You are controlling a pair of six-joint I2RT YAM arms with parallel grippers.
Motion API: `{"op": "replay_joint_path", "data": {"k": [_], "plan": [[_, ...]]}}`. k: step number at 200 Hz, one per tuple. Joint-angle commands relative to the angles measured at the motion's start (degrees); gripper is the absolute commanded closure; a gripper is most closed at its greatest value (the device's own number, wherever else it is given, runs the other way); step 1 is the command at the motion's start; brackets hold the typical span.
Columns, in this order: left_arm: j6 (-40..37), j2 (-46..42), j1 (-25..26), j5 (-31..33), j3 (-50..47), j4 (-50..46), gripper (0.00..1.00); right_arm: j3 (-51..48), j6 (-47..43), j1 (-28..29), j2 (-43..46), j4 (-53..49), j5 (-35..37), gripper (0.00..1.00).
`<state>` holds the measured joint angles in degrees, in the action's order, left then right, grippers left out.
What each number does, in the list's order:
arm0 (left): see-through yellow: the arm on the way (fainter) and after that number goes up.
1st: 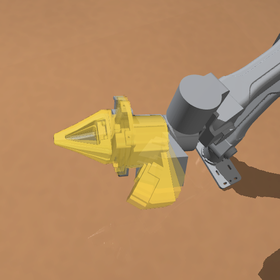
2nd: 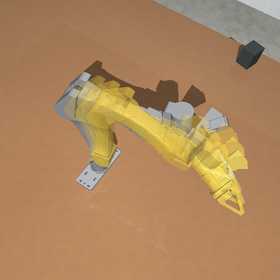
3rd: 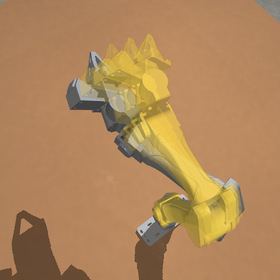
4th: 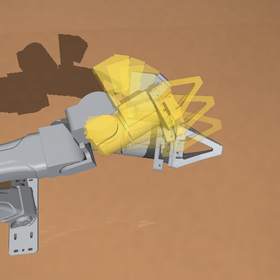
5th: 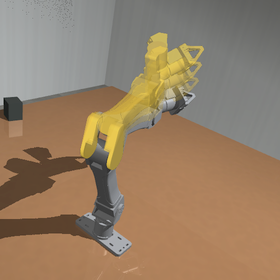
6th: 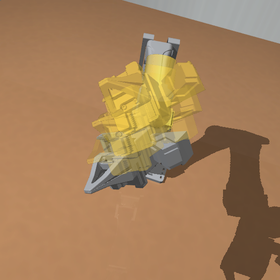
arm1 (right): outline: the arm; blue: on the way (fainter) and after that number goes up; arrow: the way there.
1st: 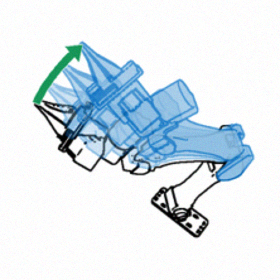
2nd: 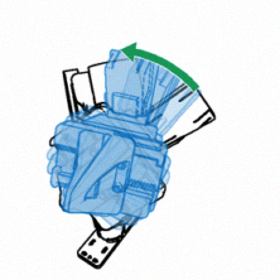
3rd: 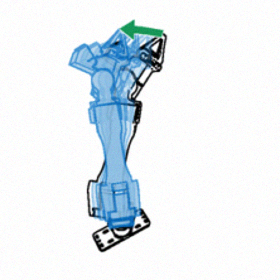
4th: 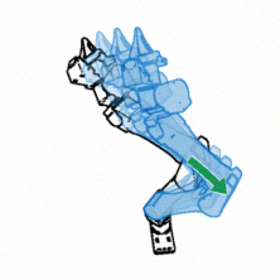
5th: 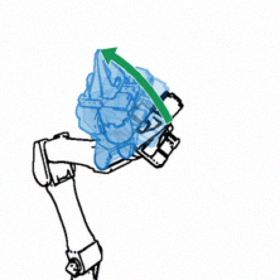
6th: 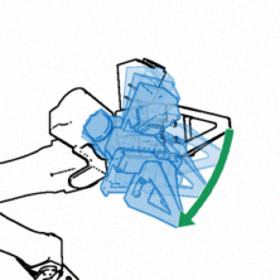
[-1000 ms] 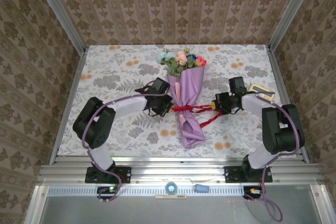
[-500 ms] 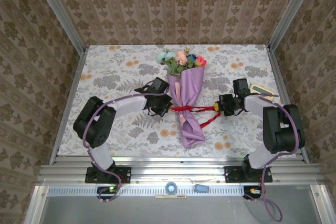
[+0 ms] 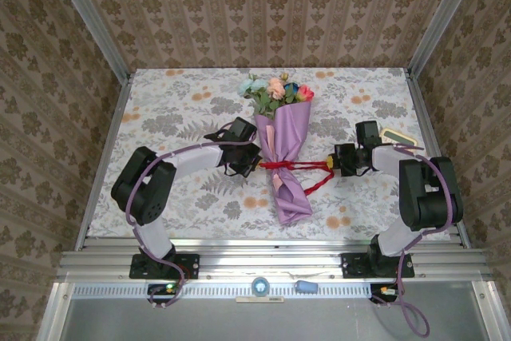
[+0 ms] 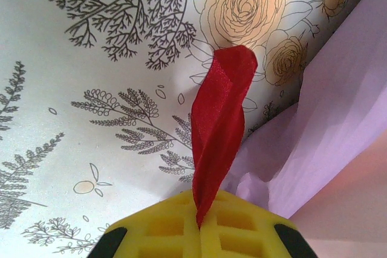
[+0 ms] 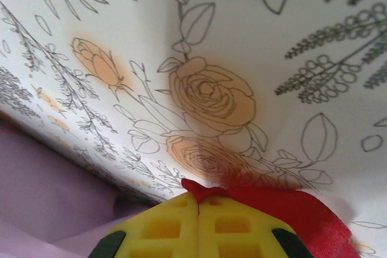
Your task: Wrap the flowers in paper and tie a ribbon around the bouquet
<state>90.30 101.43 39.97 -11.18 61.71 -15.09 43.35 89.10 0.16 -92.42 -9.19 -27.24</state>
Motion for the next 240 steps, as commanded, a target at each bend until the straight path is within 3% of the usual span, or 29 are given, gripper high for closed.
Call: {"op": "replay_joint_path", "data": {"k": [1,240], "plan": [[-1.1,0.5,-0.4,-0.2,1.2,-2.7,1.0,-0.6,2.1,-0.6,0.5,1.9,1.5,1.0],[-1.5,-0.6,-1.5,1.1,0.7,-4.0,1.0,3.5,-4.8,-5.1,0.5,-4.6,5.2,1.0]]}}
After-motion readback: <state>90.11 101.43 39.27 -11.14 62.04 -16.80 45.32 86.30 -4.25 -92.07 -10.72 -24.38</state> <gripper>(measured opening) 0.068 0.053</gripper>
